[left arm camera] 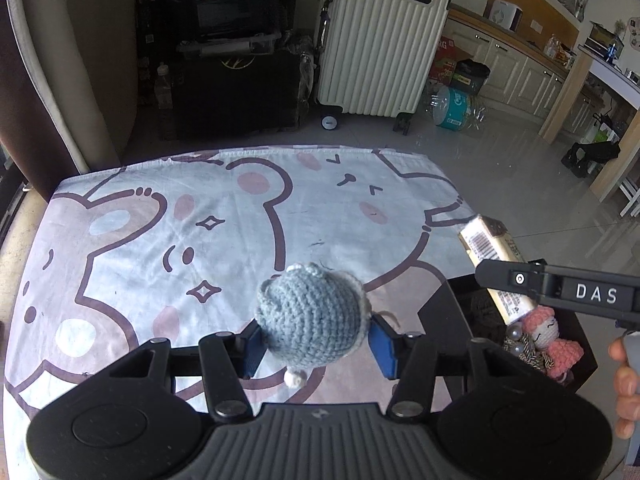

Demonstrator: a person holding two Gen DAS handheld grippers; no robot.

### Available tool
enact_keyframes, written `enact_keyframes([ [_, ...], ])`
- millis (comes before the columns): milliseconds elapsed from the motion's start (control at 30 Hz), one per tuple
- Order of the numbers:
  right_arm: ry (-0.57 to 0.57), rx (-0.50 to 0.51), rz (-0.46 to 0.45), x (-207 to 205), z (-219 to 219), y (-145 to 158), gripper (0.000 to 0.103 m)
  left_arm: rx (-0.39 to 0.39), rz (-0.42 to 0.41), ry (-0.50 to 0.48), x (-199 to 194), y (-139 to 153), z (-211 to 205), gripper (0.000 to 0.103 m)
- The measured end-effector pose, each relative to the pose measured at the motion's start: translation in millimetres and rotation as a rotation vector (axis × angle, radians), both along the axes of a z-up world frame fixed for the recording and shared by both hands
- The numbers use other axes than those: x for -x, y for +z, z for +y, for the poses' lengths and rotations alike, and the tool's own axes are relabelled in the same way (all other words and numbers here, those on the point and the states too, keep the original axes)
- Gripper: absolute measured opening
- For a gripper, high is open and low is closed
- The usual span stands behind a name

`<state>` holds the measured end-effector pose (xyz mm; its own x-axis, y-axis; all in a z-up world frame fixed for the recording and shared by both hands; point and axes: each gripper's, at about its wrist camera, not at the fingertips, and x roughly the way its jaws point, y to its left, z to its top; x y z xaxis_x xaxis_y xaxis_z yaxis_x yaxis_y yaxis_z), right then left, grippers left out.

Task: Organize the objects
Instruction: 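Carry the tissue pack with the right tool toward the black box while the left tool lifts the ball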

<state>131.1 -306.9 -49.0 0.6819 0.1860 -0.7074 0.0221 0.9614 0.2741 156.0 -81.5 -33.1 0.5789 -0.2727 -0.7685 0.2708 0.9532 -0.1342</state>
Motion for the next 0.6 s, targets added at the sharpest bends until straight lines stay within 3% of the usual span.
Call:
enact_keyframes([
  [300, -0.063, 0.009, -0.021, 37.4, -22.4, 18.0, 0.058, 0.017, -0.062, 0.006, 22.0, 25.6, -7.2, 0.054],
  [600, -0.098, 0.021, -0.039, 64.3, -40.6, 26.0, 0.058, 0.033, -0.088, 0.009, 29.9, 33.5, -14.5, 0.054],
])
